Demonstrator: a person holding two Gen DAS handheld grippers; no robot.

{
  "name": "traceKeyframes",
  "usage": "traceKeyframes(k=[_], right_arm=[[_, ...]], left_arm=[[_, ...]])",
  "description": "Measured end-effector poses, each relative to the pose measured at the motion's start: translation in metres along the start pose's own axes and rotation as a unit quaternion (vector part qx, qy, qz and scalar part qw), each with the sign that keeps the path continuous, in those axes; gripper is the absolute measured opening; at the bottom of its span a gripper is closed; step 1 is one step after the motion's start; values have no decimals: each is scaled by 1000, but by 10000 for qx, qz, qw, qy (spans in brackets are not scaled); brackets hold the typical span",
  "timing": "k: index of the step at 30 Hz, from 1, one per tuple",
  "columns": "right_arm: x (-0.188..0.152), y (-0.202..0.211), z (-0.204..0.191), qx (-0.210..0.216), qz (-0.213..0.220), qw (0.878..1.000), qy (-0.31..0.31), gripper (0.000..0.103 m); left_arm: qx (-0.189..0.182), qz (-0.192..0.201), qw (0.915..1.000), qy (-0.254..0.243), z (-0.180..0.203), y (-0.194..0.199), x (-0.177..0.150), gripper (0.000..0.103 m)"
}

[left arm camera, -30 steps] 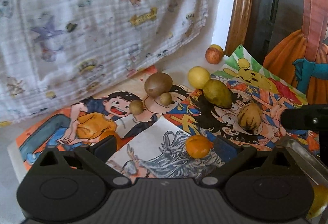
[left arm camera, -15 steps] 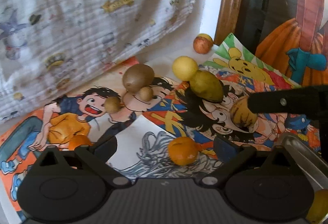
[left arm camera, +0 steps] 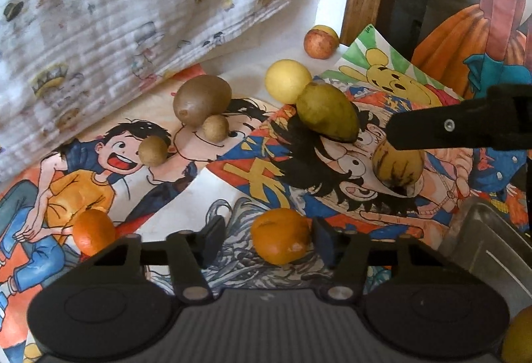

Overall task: Organize fruits
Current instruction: 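Reach the left tool to the small orange and close on it, then close the right tool on the speckled yellow fruit while the left tool holds the orange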

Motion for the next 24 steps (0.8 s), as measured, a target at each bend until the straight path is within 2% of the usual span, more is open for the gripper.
traceKeyframes(k=[1,3,15,18,21,24], right_arm=[[0,-1,0,-5,-4,10000,2,103],[-1,-2,1,-12,-13,10000,-1,103],[-9,-29,7,-152,-311,9992,199,102],[-10,-43,11,-277,-393,9985,274,98],[-13,-55,17,-407,-540,9973,288,86],[-15,-63,22,-499,-617,9964,288,84]], left_arm=[[-23,3,10000,-1,0,0,0,54],[-108,18,9999,41,1,0,1,40],[-76,52,9998,157,-3,6,2,40],[-71,50,9998,182,-4,6,0,40],[-69,49,9998,197,-4,7,0,40],[-51,42,9998,192,-5,7,-1,40]])
Point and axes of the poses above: each gripper's, at about its wrist camera, not at the fingertips, and y roughly against the way its jaws point, z to its right, x to its top, the point moved 8 cm from there along -y, roughly the way its jaws point, and after that the axes turned 9 degrees about -x, right-handed, at the moved point
